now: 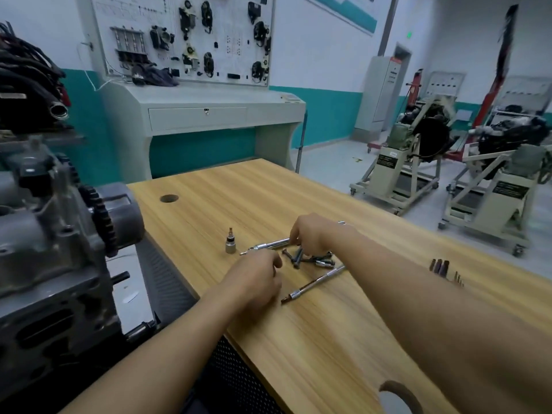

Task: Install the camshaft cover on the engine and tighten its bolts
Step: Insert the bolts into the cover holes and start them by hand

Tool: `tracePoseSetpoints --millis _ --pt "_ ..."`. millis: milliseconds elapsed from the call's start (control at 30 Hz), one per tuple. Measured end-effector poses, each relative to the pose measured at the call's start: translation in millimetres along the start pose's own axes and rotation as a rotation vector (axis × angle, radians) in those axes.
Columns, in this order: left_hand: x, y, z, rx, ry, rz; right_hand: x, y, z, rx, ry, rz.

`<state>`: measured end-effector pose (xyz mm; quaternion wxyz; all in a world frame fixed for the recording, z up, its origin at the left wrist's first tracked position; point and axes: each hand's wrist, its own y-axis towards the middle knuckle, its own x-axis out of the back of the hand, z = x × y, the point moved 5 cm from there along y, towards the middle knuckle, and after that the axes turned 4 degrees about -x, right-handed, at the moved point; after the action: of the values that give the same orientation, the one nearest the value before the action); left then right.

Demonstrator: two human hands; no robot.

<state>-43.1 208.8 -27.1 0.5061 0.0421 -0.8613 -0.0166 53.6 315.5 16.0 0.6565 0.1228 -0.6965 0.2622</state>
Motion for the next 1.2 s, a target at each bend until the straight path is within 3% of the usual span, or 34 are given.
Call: tracePoseSetpoints --millis 200,333,500,633,767,867,1000,1067,1200 --pt "-14 18 19 0.034 -0.179 -0.284 -27 3 -10 -0.017 0.239 -0.082" --pt "-25 21 16 -0.076 -0.036 -0.305 -30 0 -14 0.061 0.268 -0.094" --pt "-22 23 25 -0.061 -0.153 -0.371 -36 -2 -12 0.14 0.258 -0.115" --pt "-19 21 31 -0.015 -0.417 -0.423 -38 -3 -10 0.198 0.261 -0.164" --pt "-9 20 33 0.106 -0.858 -0.479 -10 -14 -9 0.247 0.645 -0.332" --pt "-20 27 12 0.22 -1.314 -0.378 5 -24 2 0.26 0.894 -0.292" --pt "-35 31 -10 0.26 -1.783 -0.329 3 -28 5 0.137 0.847 -0.235" --pt "-35 29 -2 0.305 -1.87 -0.365 12 -30 -11 0.093 0.808 -0.294" --pt "-35 24 2 0.272 -1.719 -0.365 25 -36 -58 0.016 0.607 -0.333"
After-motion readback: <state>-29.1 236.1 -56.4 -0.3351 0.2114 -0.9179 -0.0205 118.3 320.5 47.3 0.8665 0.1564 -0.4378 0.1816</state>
